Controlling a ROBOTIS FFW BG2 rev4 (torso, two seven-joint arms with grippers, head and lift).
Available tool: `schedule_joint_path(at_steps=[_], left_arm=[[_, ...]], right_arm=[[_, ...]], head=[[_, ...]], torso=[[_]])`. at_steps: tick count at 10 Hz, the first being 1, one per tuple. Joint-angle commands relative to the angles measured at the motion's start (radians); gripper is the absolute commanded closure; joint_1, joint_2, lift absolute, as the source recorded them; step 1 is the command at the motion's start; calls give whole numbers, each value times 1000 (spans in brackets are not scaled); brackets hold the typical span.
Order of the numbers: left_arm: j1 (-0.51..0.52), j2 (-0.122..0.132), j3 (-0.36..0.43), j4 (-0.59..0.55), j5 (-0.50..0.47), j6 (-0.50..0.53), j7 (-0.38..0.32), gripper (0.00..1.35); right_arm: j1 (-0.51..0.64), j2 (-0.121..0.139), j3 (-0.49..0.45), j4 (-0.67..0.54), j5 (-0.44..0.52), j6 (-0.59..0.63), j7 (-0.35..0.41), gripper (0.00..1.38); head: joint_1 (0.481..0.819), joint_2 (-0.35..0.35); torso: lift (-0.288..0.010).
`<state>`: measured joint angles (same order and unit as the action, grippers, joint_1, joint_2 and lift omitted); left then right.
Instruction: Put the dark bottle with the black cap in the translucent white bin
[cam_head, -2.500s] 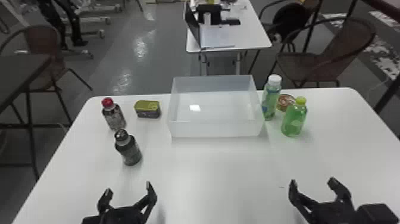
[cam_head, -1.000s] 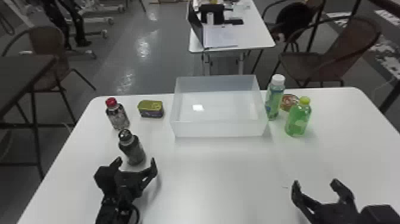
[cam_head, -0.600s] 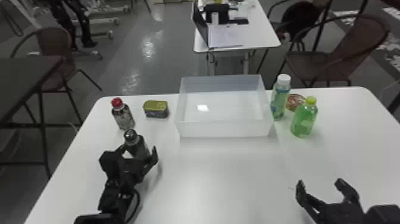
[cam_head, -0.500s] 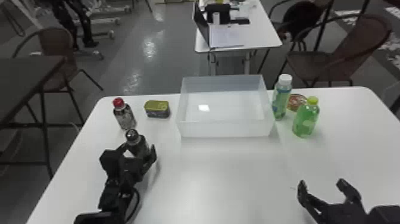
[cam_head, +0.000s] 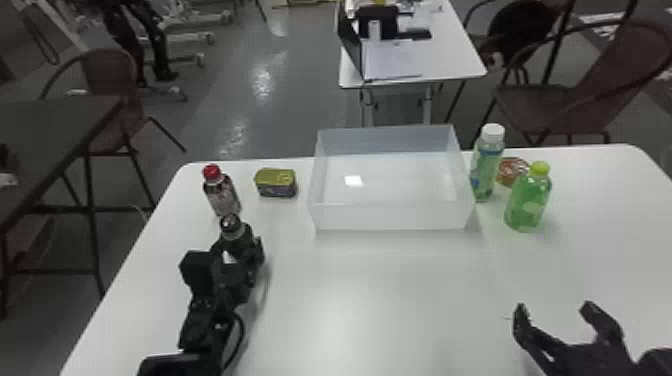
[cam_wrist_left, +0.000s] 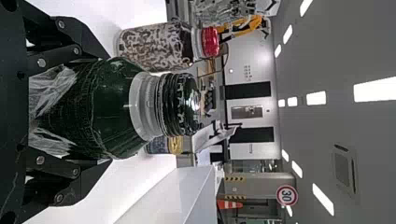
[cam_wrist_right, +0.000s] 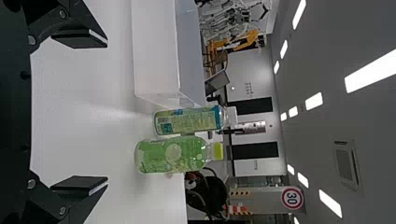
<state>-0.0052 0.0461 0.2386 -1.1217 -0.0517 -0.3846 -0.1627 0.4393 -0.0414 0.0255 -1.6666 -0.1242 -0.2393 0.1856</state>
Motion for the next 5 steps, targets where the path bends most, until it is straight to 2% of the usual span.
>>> schedule_joint_path(at_steps=[1, 3, 5], left_arm=[[22, -5, -21, -86, 6, 9, 0, 644], [37, -3, -104, -214, 78, 43, -4, 644], [-2, 18, -222, -237, 228, 64, -26, 645]], right_arm=[[1, 0, -1, 1, 0, 0, 0, 242], [1, 0, -1, 1, 0, 0, 0, 242], [-5, 0, 1, 5, 0, 0, 0, 242]], head=[[695, 167], [695, 151], [695, 103]], torso=[[-93], [-93], [-93]])
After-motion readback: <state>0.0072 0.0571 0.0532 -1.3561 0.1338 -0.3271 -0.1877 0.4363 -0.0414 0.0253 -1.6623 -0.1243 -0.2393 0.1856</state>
